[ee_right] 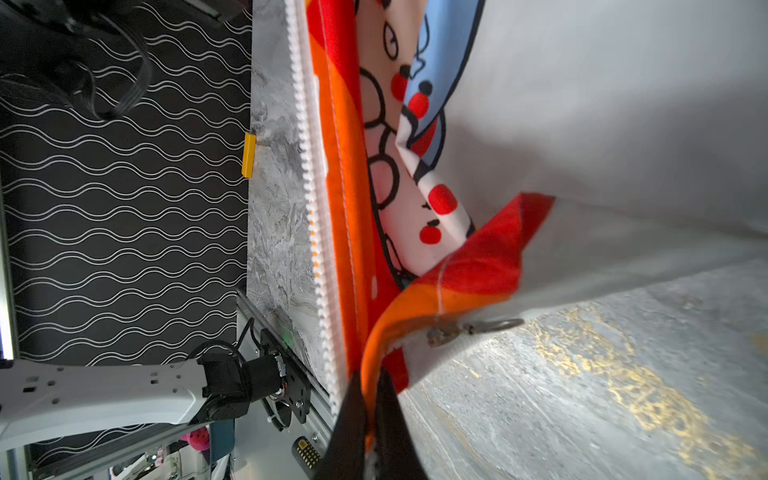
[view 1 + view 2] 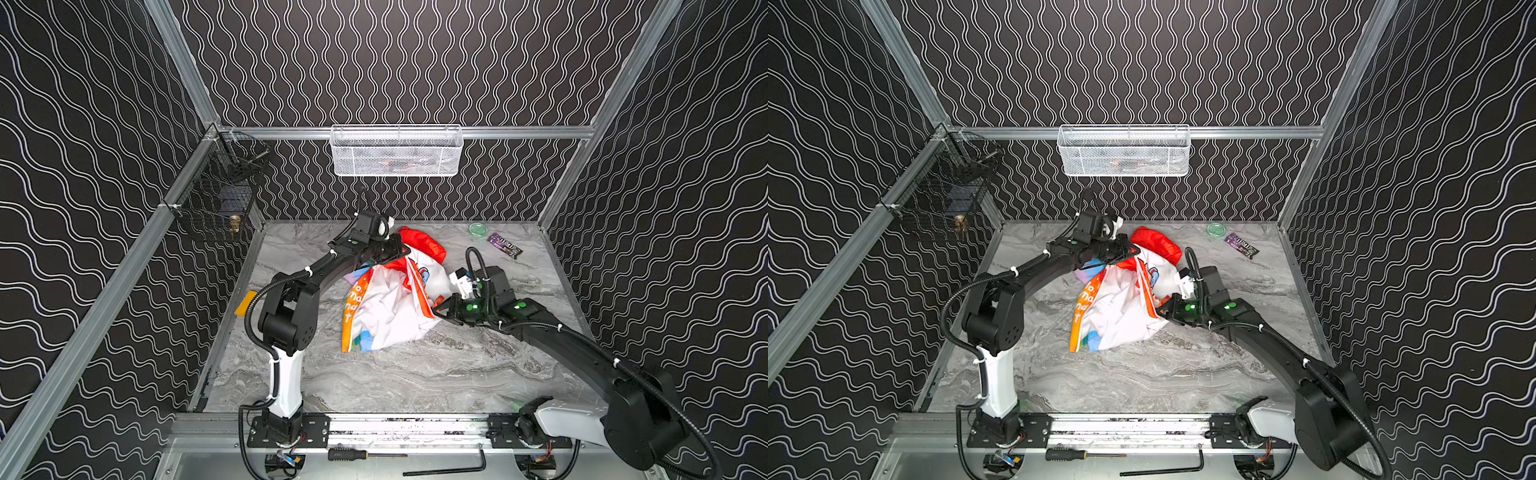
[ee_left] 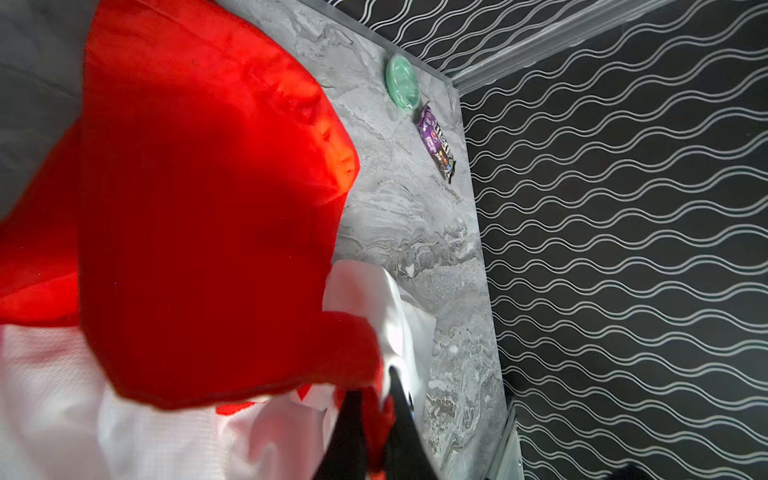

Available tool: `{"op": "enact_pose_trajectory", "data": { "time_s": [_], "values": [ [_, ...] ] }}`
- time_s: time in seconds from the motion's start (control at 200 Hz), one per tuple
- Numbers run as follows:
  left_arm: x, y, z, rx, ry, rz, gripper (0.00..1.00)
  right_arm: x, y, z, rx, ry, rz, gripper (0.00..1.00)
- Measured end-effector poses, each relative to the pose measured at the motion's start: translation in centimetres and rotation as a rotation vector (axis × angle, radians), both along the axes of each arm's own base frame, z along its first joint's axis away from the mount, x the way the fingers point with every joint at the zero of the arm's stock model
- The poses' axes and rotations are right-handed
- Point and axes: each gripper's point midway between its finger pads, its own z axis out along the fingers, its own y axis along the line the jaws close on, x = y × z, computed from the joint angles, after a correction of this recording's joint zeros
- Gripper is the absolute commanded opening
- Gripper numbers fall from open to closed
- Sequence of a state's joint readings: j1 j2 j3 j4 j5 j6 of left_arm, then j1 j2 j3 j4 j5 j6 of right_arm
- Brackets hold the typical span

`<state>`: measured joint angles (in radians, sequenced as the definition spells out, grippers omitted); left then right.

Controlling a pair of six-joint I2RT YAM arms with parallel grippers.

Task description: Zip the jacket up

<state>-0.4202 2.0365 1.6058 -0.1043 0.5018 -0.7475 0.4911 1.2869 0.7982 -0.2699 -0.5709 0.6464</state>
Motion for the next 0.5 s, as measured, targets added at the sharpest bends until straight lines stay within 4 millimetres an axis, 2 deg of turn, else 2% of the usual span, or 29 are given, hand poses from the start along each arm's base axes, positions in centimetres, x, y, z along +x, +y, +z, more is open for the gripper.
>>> {"op": "enact_pose_trajectory", "data": {
  "time_s": [0.12,0.26,0.415,0.5],
  "values": [
    [2.4,1.8,-0.4,0.015,-0.053,0.087,0.0,-2.2,0.7,-1.9,-0.013,0.114,0.049,0.42],
    [3.0,2.1,-1.0,0.017,-0.066,0.107,0.0,-2.9,1.0,-1.9,-0.027,0.131,0.078,0.44],
    [3.3,2.3,-1.4,0.021,-0.064,0.114,0.0,-1.5,-0.1,-1.1,-0.123,0.064,0.042,0.44],
    [3.3,2.3,-1.5,0.021,-0.063,0.114,0.0,-0.3,-1.1,-1.2,-0.203,0.024,0.002,0.49]
  ]
}}
